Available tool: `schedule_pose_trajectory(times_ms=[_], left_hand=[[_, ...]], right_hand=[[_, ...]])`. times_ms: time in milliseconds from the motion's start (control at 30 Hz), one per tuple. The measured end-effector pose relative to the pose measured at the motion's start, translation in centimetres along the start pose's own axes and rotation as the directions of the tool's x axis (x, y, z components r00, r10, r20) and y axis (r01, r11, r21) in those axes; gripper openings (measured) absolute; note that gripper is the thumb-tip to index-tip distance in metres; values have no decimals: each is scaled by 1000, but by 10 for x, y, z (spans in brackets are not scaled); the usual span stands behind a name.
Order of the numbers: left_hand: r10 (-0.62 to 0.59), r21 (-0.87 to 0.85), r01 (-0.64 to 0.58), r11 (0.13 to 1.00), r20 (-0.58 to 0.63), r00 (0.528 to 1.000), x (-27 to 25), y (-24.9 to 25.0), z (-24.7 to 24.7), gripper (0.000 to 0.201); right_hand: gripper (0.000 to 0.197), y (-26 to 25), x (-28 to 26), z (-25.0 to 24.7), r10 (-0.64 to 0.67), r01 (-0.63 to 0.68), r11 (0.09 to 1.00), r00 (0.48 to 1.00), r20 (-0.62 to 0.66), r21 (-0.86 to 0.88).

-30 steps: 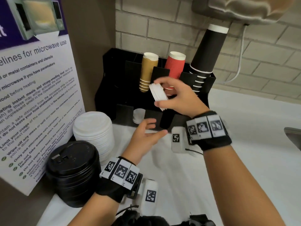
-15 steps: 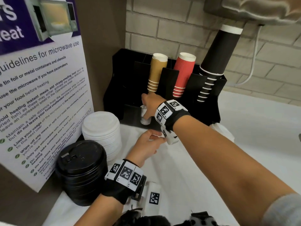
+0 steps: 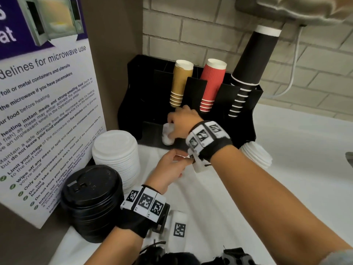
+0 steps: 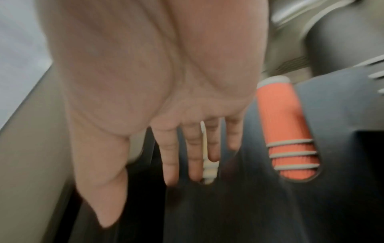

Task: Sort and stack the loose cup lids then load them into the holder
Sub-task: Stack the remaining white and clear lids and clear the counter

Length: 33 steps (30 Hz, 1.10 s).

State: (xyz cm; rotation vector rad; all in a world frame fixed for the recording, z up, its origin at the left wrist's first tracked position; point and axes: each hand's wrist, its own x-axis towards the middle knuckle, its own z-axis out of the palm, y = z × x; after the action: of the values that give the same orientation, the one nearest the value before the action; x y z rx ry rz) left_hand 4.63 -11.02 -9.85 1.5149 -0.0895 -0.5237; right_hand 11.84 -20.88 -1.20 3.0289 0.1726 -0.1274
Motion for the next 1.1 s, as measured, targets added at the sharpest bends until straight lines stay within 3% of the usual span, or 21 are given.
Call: schedule_pose_trajectory(times_ms=[100,167,267,367,533,933,1100], left_hand=[[32,14,-32,999,-5,999,0,0,0,11],[54,9,-54,999,-16,998,-1,1,2,10],[88,8,-88,996,-17,996,-2,1,4,12],[122,3,-122,992,-3,992,-3,1,6,14],[142,-7,-142,990,21,990,-2,1,7,15],[152,-9,-152,988,23,988,-1,2,4,13],[195,-14,-195,981,19,981,-4,6,5,15]], right_hand=[[44,35,-36,-19,93,24,908,961,-259,418],[31,66,-69,-22,250,35,802,887,-388,596],[19,111,-125,-9,547,-128,652,762,-347,747],[28,141,-167,16,685,-345,581,697,-213,737],[49,141,-184,48,697,-400,491,713,-74,774],[47,141,-165,65,677,-347,525,724,-134,777],[44,137,-168,51,679,-293,544,704,-207,786]])
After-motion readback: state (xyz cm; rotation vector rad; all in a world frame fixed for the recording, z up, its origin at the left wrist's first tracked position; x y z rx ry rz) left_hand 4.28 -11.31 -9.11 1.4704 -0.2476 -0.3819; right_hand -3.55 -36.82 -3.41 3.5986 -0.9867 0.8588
